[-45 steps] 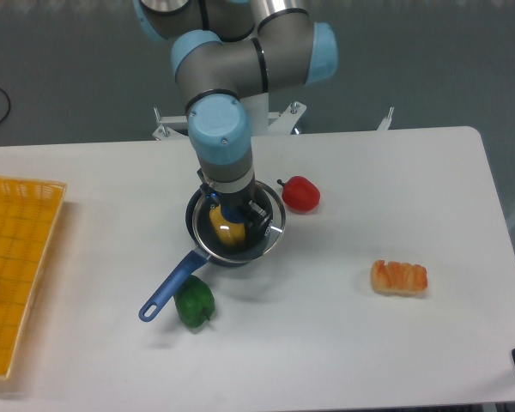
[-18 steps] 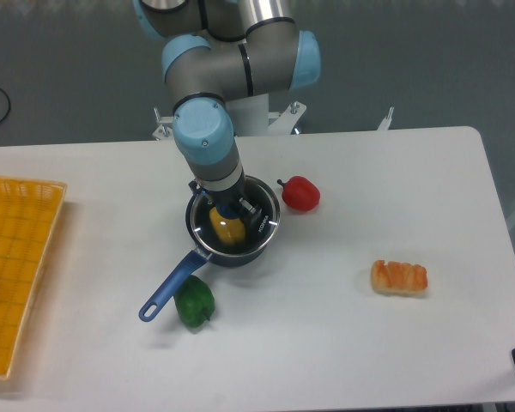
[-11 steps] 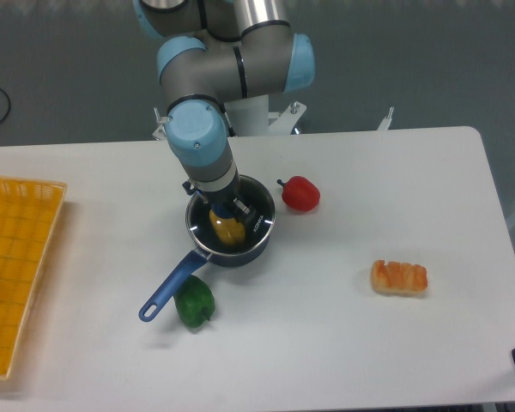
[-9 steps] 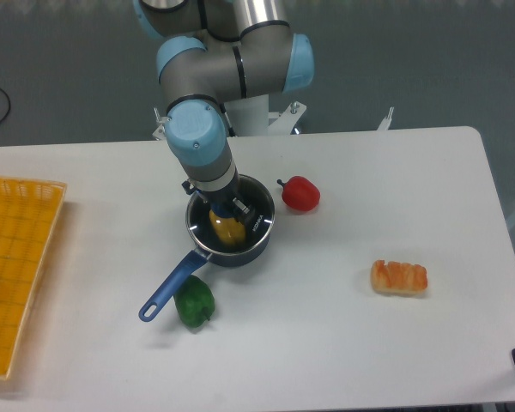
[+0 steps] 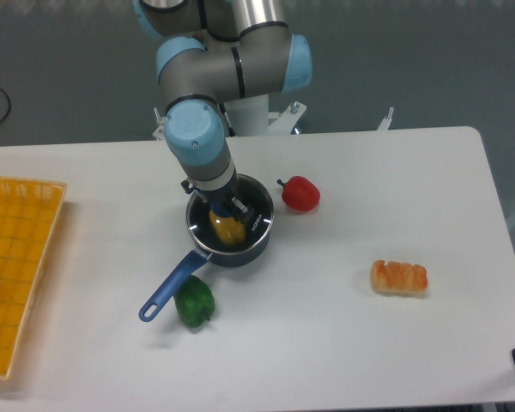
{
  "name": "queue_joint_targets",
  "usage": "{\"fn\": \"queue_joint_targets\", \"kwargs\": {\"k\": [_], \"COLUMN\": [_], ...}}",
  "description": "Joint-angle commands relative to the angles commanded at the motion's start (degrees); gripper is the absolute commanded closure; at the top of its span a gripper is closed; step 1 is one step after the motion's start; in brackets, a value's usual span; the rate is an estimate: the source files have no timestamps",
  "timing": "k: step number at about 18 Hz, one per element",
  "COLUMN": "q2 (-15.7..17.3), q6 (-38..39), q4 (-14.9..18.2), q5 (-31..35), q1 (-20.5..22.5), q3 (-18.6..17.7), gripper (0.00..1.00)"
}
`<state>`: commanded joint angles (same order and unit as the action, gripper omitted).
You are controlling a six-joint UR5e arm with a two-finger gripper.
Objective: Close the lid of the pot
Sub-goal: 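Lower the lid onto the saucepan rim and settle it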
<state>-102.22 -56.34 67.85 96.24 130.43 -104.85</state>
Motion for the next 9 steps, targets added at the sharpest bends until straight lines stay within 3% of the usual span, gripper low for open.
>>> {"fn": "queue_joint_targets", "kwargs": {"k": [9], "q2": [0.2], "q6": [-1.7], "q4": [0.0], "q5": [0.1], "q1": [0.1], "q3": [0.1], "gripper": [0.43]}}
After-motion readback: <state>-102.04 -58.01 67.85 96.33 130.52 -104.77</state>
